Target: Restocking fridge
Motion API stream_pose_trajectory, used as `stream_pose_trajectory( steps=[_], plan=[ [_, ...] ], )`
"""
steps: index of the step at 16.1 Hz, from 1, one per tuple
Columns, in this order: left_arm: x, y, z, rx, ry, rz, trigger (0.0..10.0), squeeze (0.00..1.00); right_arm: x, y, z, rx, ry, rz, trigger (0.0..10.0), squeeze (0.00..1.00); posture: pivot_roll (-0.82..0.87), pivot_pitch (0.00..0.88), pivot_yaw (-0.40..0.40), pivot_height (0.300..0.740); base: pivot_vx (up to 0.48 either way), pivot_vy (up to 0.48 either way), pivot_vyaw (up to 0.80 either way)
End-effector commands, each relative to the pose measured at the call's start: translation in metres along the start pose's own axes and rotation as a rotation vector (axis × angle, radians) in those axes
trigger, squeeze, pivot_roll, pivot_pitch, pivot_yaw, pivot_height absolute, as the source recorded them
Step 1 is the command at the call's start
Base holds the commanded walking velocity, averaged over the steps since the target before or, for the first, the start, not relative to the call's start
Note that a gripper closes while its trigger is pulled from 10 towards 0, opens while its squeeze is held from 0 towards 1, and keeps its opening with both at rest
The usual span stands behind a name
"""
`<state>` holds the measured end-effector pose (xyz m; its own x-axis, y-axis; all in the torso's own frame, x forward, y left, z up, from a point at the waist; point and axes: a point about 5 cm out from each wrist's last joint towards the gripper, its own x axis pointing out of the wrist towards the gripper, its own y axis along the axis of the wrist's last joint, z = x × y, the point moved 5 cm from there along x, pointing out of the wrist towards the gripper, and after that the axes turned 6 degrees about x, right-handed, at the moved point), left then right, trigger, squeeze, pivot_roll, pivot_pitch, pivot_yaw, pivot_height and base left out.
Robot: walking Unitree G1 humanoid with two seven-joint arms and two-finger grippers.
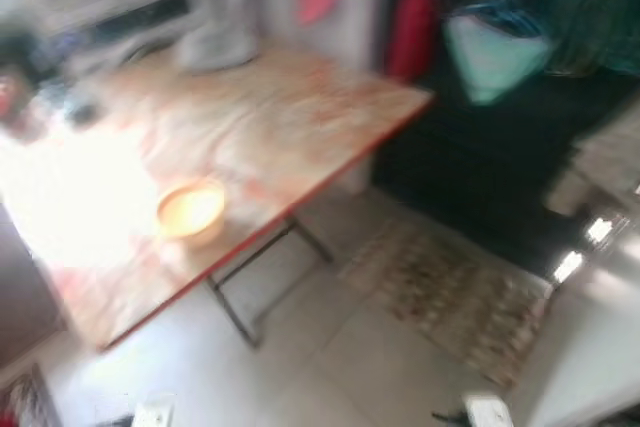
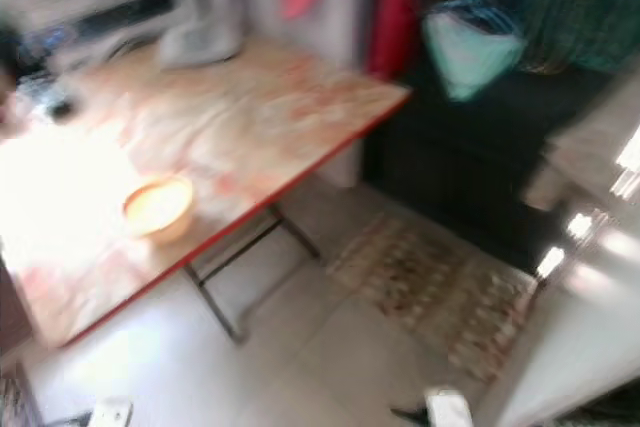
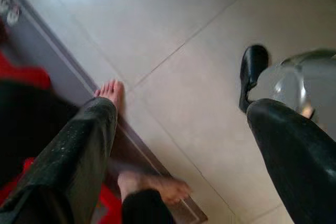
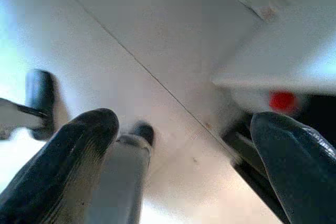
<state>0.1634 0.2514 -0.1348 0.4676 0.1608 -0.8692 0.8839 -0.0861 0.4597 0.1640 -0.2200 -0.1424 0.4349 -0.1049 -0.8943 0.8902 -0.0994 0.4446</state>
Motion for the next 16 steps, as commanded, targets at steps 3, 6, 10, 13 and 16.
stream_pose_trajectory(
  steps=[3,6,10,13,16],
  plan=[
    [0.000,0.002,0.001,0.018,-0.001,0.006,10.0,0.00,-0.001,-0.011,0.004,-0.006,-0.001,-0.025,10.0,0.00,-0.05,0.000,0.074,0.740,0.000,0.000,0.80],
    [0.000,0.004,-0.002,0.006,0.011,0.012,10.0,0.00,-0.001,-0.010,0.005,-0.006,0.001,-0.022,10.0,0.00,-0.04,0.000,0.066,0.740,0.000,0.000,0.80],
    [0.000,0.006,-0.007,-0.011,0.030,0.022,10.0,0.00,-0.001,-0.007,0.005,-0.007,0.006,-0.016,10.0,0.00,-0.04,0.004,0.065,0.740,0.000,0.000,0.80],
    [0.000,0.008,-0.009,-0.015,0.035,0.026,10.0,0.00,-0.001,-0.006,0.005,-0.010,0.008,-0.013,10.0,0.00,-0.04,0.004,0.064,0.740,0.000,0.000,0.80],
    [0.000,0.008,-0.010,-0.017,0.036,0.026,10.0,0.00,-0.001,-0.005,0.005,-0.010,0.011,-0.013,10.0,0.00,-0.04,0.008,0.064,0.740,0.000,0.000,0.80]
  ],
)
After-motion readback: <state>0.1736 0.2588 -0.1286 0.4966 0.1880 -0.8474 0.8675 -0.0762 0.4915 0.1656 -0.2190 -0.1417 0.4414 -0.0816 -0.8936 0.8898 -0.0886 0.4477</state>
